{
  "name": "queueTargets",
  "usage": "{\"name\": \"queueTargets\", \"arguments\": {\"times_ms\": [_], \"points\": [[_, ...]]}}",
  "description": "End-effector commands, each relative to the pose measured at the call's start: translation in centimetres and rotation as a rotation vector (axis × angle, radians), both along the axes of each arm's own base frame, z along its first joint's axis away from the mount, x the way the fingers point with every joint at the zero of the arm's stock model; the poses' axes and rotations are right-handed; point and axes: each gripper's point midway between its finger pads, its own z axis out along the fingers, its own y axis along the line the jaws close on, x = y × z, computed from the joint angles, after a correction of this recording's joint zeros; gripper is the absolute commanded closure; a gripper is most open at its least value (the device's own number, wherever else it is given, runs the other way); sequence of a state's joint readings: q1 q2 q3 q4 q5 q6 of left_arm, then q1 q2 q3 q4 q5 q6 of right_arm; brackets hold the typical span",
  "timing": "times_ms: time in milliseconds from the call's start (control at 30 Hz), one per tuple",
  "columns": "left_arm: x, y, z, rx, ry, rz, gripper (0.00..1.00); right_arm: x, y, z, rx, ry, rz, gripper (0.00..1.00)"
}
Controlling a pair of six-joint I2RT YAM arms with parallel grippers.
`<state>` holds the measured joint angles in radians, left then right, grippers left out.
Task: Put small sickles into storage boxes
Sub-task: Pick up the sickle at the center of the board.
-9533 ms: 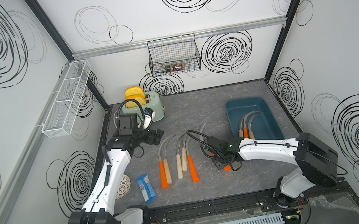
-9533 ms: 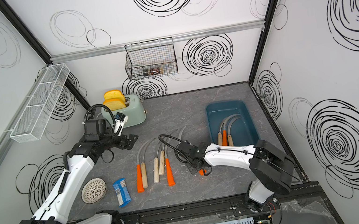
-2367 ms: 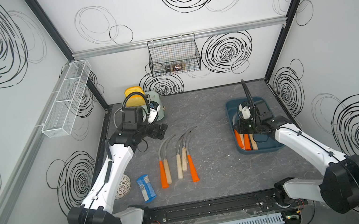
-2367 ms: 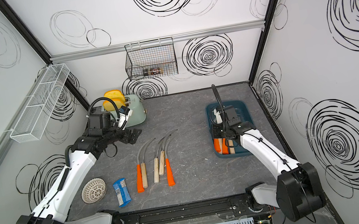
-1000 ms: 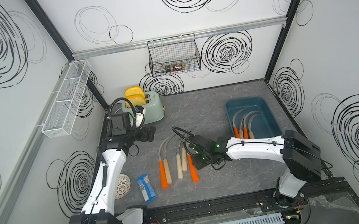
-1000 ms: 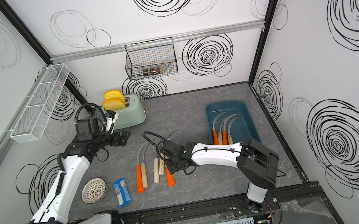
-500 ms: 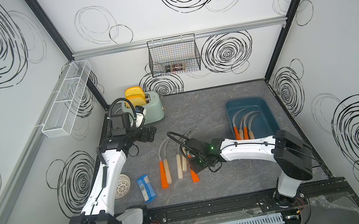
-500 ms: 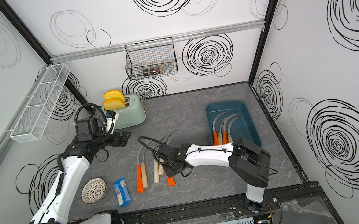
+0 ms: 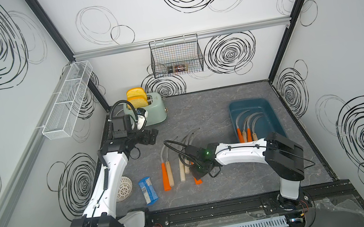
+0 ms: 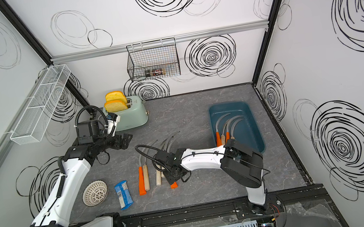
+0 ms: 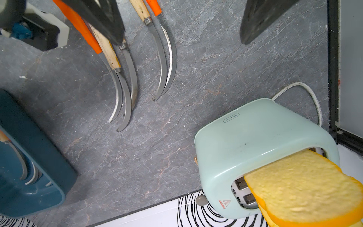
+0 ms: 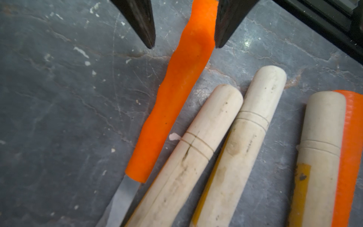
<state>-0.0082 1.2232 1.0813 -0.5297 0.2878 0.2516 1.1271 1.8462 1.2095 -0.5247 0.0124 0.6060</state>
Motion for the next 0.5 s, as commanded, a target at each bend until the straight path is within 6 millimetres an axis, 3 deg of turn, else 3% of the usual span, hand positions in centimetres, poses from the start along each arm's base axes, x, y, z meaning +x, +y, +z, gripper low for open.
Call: {"name": "queueTargets", "arguments": {"times_ms": [0, 467], "points": [[0.2, 0.0, 0.3, -0.003, -0.028, -0.016, 0.04, -0.3, 0.2, -0.1, -0.031, -0.002, 0.005, 0.48], [0.2, -0.1, 0.4, -0.008, -0.030, -0.022, 0.04, -0.1, -0.4, -1.6, -0.116, -0.009, 0.002, 0.49]]}}
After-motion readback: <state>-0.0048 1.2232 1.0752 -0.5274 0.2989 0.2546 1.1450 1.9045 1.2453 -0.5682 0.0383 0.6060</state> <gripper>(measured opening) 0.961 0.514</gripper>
